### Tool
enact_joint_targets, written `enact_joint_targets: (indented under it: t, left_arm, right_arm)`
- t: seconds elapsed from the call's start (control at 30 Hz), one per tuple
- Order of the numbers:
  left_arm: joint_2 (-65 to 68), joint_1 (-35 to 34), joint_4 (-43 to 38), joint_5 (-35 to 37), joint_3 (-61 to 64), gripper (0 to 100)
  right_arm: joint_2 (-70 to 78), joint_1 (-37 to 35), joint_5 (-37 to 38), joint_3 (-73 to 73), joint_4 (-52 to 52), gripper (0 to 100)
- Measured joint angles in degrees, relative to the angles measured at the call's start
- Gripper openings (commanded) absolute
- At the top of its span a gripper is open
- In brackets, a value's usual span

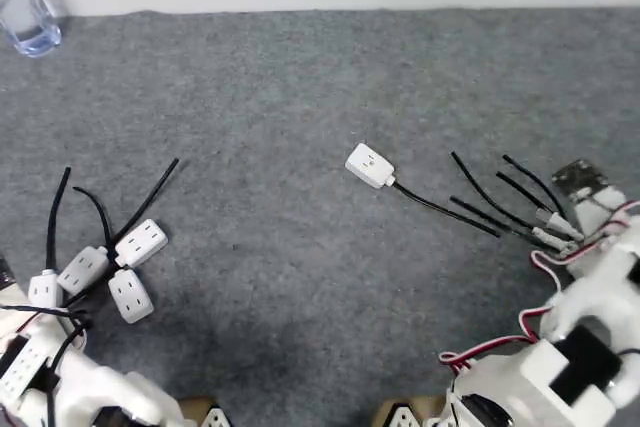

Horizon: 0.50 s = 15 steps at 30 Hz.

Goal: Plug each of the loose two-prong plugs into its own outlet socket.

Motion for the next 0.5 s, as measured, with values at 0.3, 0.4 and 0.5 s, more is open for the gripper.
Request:
enact_joint_targets:
  t: [0.3, 0.4, 0.5]
  left_arm:
    - [0.0, 5.4, 1.1, -2.1, -1.0, 44]
    - [0.0, 9.0, 4.7, -6.8, -4.6, 44]
    - [0.0, 16.0, 12.7, -8.4, -10.2, 44]
  right_arm:
    - [-1.6, 1.6, 0.3, 4.0, -4.9, 42.4]
    - [-1.6, 1.9, 0.3, 4.4, -4.9, 45.5]
    - [-3.2, 1.9, 0.3, 4.5, -2.7, 42.7]
